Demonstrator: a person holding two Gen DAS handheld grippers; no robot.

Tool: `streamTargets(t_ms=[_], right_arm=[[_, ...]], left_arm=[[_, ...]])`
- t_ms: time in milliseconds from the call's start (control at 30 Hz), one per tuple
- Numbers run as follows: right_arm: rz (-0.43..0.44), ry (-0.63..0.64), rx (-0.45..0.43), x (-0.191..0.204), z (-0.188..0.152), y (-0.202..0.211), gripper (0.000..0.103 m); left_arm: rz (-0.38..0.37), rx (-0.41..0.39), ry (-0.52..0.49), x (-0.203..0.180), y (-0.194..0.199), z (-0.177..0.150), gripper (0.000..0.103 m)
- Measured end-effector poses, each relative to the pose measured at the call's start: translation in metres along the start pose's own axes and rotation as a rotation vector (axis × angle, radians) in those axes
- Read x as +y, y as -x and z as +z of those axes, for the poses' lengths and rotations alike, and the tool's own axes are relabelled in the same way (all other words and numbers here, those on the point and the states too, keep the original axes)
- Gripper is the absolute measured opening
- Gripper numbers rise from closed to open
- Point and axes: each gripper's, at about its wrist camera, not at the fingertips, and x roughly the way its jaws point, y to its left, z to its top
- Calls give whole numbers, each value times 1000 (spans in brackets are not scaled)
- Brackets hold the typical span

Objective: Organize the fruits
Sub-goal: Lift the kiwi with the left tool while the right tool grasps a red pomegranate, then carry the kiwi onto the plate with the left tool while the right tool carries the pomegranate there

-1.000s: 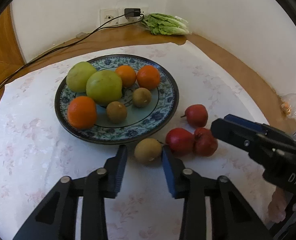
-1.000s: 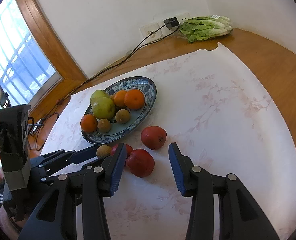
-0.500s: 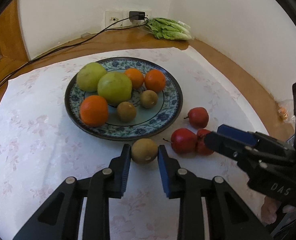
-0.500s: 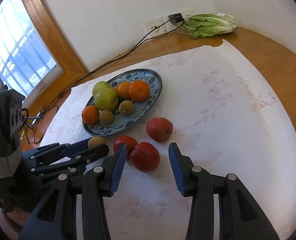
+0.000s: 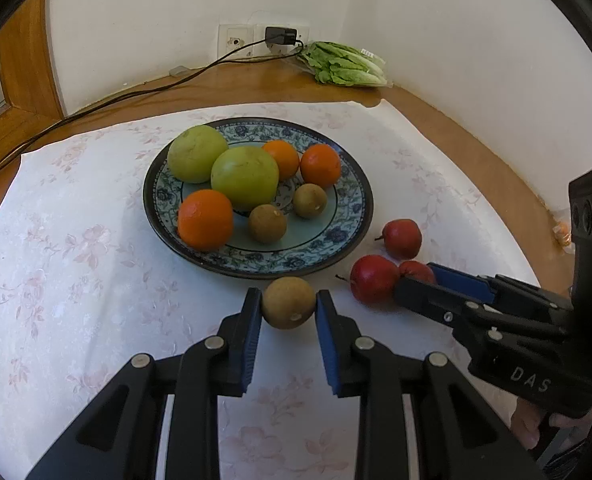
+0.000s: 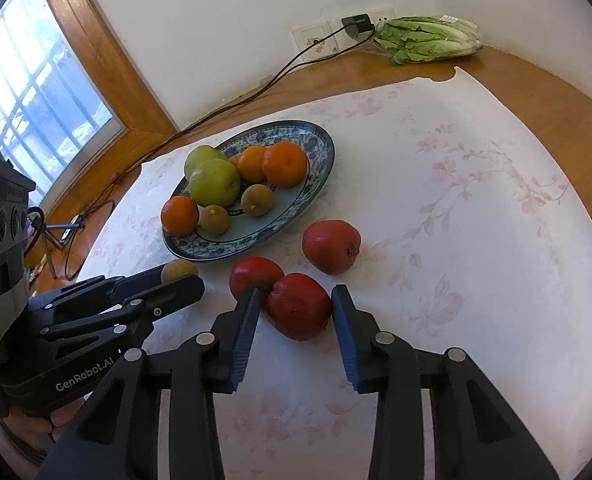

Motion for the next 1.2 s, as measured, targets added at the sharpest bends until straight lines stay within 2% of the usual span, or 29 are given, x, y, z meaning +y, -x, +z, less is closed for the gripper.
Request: streamTargets(t_ms=[667, 967, 1200], right_arm=[[8, -3, -41, 4, 3, 15, 35], [20, 8, -57, 9, 13, 23, 35], [20, 29, -57, 16, 25, 21, 35]], left_arm=[[7, -36, 28, 7, 16, 5, 28], [54, -62, 51, 24, 24, 17, 28], [44, -32, 68, 30, 12, 22, 28]])
